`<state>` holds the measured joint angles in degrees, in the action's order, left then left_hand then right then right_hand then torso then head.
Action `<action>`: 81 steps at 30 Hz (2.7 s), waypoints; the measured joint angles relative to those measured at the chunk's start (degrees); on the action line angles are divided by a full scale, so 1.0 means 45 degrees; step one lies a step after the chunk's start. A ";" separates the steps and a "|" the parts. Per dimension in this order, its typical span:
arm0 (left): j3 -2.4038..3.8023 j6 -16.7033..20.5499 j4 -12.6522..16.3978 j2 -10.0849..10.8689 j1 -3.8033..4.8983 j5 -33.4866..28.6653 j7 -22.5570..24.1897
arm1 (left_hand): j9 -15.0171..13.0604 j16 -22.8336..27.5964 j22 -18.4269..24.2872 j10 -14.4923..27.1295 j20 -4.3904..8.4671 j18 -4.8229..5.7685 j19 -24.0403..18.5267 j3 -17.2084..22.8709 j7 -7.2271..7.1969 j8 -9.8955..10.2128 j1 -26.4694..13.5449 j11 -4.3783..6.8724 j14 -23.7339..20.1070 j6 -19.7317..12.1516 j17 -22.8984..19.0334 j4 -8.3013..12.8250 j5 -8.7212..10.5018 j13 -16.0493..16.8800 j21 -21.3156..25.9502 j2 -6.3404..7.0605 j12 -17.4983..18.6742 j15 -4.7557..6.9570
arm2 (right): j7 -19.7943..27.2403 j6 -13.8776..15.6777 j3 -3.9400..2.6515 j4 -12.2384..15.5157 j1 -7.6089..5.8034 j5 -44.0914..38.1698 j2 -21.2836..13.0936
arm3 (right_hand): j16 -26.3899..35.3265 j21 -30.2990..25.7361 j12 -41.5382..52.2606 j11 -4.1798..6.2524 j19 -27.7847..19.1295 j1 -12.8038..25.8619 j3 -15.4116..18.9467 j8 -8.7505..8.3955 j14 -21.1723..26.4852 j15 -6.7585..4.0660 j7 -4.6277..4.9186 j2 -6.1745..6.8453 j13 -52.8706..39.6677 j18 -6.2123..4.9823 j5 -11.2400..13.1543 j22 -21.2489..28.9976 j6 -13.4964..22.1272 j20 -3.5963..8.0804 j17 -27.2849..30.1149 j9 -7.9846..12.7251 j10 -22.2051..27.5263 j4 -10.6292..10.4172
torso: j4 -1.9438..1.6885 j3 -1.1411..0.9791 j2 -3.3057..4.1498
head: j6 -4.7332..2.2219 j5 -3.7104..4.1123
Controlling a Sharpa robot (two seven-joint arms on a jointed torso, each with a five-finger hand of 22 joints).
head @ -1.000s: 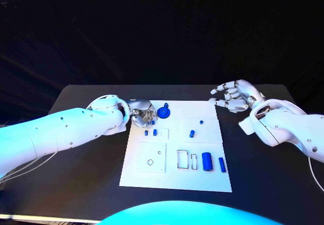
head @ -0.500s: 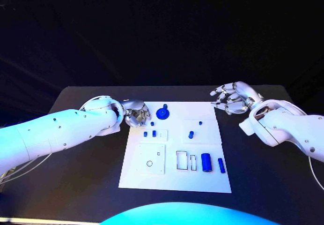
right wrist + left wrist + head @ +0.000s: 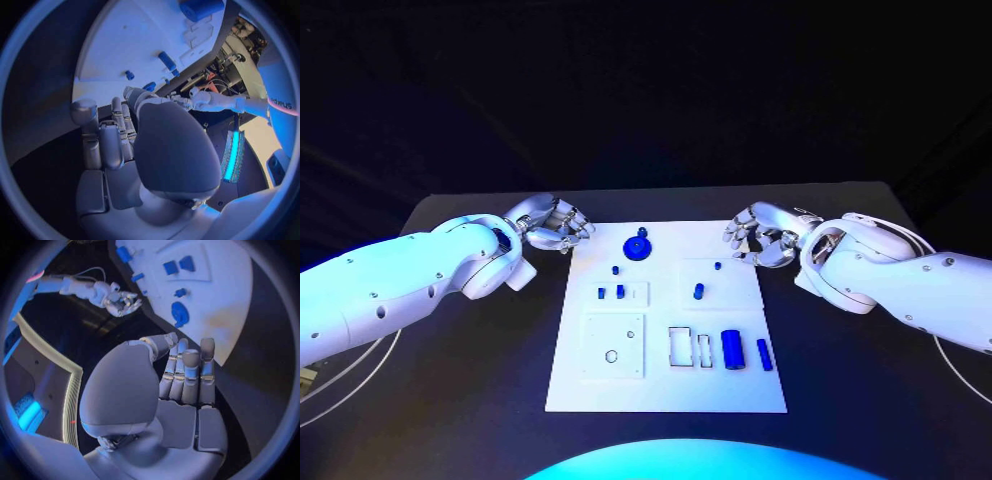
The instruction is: Assemble the parts on the task board
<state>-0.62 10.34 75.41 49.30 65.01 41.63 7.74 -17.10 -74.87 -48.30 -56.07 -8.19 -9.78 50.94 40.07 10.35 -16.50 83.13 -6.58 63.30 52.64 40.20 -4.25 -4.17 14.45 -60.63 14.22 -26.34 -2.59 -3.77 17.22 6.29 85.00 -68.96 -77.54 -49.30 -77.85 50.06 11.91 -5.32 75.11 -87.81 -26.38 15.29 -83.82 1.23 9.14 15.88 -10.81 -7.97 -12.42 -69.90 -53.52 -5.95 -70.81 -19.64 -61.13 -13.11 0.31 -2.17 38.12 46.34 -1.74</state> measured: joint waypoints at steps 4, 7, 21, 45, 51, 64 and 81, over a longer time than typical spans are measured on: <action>0.0013 0.0096 0.0420 0.0205 0.0000 -0.2573 0.0854 | 0.0000 0.0025 0.0000 0.0017 0.0002 0.0001 0.0003 -0.0034 0.0045 -0.0007 0.0000 -0.0017 -0.0033 -0.0045 -0.0080 0.0034 0.0000 -0.0005 0.0000 0.0000 0.0002 0.0004 | -0.0436 -0.0384 -0.0004 0.0056 0.0064 -0.1191 0.0207 | -0.0038 0.0407 -0.0049 -0.0002 0.0167 0.0130 -0.0034 0.0000 0.0000 0.0000 -0.0026 0.0006 0.0143 0.0000 0.0000 -0.0236 -0.0029 0.0017 -0.0090 0.0000 -0.0095 0.0035 | 0.0002 0.0009 0.0001 | -0.0012 0.0033; 0.0028 0.0104 0.0798 0.0335 0.0000 -0.3956 0.1398 | -0.0025 0.0077 0.0000 0.0066 -0.0042 0.0003 -0.0041 -0.0069 0.0045 -0.0007 -0.0056 -0.0057 -0.0103 -0.0046 -0.0220 0.0068 -0.0059 -0.0020 0.0073 -0.0056 0.0002 -0.0067 | -0.0703 -0.0588 -0.0006 0.0087 0.0153 -0.1879 0.0383 | -0.0146 0.0832 -0.0049 0.0008 0.0352 0.0197 -0.0079 0.0000 0.0000 0.0000 -0.0051 -0.0062 0.0236 0.0203 0.0052 -0.0473 -0.0093 0.0041 -0.0174 -0.0001 -0.0191 0.0079 | -0.0002 0.0017 0.0002 | -0.0020 0.0059; 0.0060 0.0093 0.1544 0.0531 0.0003 -0.6158 0.2448 | -0.0084 0.0124 0.0061 0.0314 -0.0137 0.0006 -0.0134 -0.0373 0.0043 -0.0167 -0.0243 -0.0086 -0.0259 -0.0228 -0.0342 -0.0024 -0.0060 -0.0057 0.0184 -0.0159 0.0002 -0.0131 | -0.1398 -0.0877 -0.0011 0.0266 0.0398 -0.3330 0.0854 | -0.0259 0.1324 -0.0166 0.0025 0.0526 0.0297 -0.0223 0.0000 -0.0030 -0.0030 -0.0086 -0.0062 0.0425 0.0205 0.0053 -0.0789 -0.0226 0.0042 -0.0312 -0.0001 -0.0385 0.0087 | -0.0002 0.0010 -0.0009 | -0.0022 0.0070; 0.0075 0.0049 0.1596 0.0528 0.0005 -0.6538 0.2561 | -0.0113 0.0123 0.0100 0.0357 -0.0136 0.0008 -0.0131 -0.0493 0.0044 -0.0227 -0.0317 -0.0130 -0.0258 -0.0320 -0.0373 -0.0074 -0.0059 -0.0070 0.0231 -0.0186 0.0048 -0.0131 | -0.2069 -0.1156 -0.0127 -0.0020 0.0566 -0.4387 0.1304 | -0.0384 0.2063 -0.0322 0.0205 0.0754 0.0630 -0.0768 0.0252 -0.0048 -0.0141 -0.0212 -0.0395 0.0668 0.0343 0.0279 -0.1118 -0.0937 0.0134 -0.0381 -0.0224 -0.1391 0.0457 | 0.0012 -0.0001 -0.0009 | 0.0110 0.0143; 0.0075 0.0044 0.1603 0.0528 0.0005 -0.6539 0.2556 | -0.0112 0.0124 0.0100 0.0357 -0.0135 0.0008 -0.0130 -0.0493 0.0044 -0.0227 -0.0317 -0.0130 -0.0258 -0.0320 -0.0373 -0.0075 -0.0060 -0.0069 0.0230 -0.0186 0.0048 -0.0131 | -0.2202 -0.1198 -0.0161 -0.0018 0.0617 -0.4626 0.1383 | -0.0558 0.2410 -0.0417 0.0347 0.0893 0.0888 -0.0979 0.0517 -0.0043 -0.0328 -0.0436 -0.0651 0.0834 0.0340 0.0191 -0.1117 -0.1389 0.0274 -0.0468 -0.0410 -0.1894 0.0528 | 0.0013 0.0000 -0.0012 | 0.0142 0.0157; 0.0172 0.0220 0.1625 0.0529 0.0002 -0.6480 0.2833 | -0.0137 0.0124 0.0116 0.0450 -0.0181 0.0008 -0.0176 -0.0577 0.0086 -0.0303 -0.0317 -0.0131 -0.0351 -0.0549 -0.0445 0.0092 -0.0171 -0.0093 0.0284 -0.0186 0.0048 -0.0133 | -0.2399 -0.1226 -0.0159 0.0095 0.0676 -0.5171 0.1416 | -0.0433 0.2692 -0.1002 0.0230 0.1048 0.1033 -0.1786 0.0641 -0.0070 -0.0483 -0.0439 -0.0738 0.0905 0.0506 -0.0202 -0.1114 -0.1618 0.0339 0.0033 -0.0775 -0.2457 0.1480 | 0.0020 0.0009 -0.0015 | 0.0168 0.0160; 0.0241 0.0599 0.1602 0.0548 0.0004 -0.6387 0.3198 | -0.0134 0.0123 0.0116 0.0496 -0.0181 0.0009 -0.0175 -0.0612 0.0137 -0.0303 -0.0265 -0.0177 -0.0397 -0.0601 -0.0459 0.0122 -0.0209 -0.0108 0.0284 -0.0135 0.0047 -0.0179 | -0.2550 0.0196 -0.0001 0.0372 0.0934 -0.5526 0.1096 | -0.0432 0.2903 -0.1298 0.0209 0.1047 0.1242 -0.2328 0.0612 -0.0024 -0.0527 -0.0483 -0.0798 0.1008 0.0506 -0.0067 -0.1123 -0.1656 0.0339 0.0020 -0.0862 -0.2567 0.1976 | 0.0022 -0.0001 -0.0023 | 0.0081 0.0195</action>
<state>0.47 13.03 82.62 51.77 65.03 12.89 22.12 -17.71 -74.31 -47.78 -53.84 -9.00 -9.74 50.15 37.32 10.96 -17.87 81.94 -7.38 61.51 49.93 38.13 -3.70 -5.11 13.96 -59.35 13.62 -26.12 -3.40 -15.24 18.10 6.29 86.67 -64.76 -102.41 -44.37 -79.79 63.13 6.07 -4.38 79.82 -82.22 -36.86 18.05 -83.93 -1.14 6.96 12.29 -6.27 -5.70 -12.72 -74.95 -60.98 -4.42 -70.72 -23.52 -72.68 -4.22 0.41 -2.18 38.02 46.70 -0.86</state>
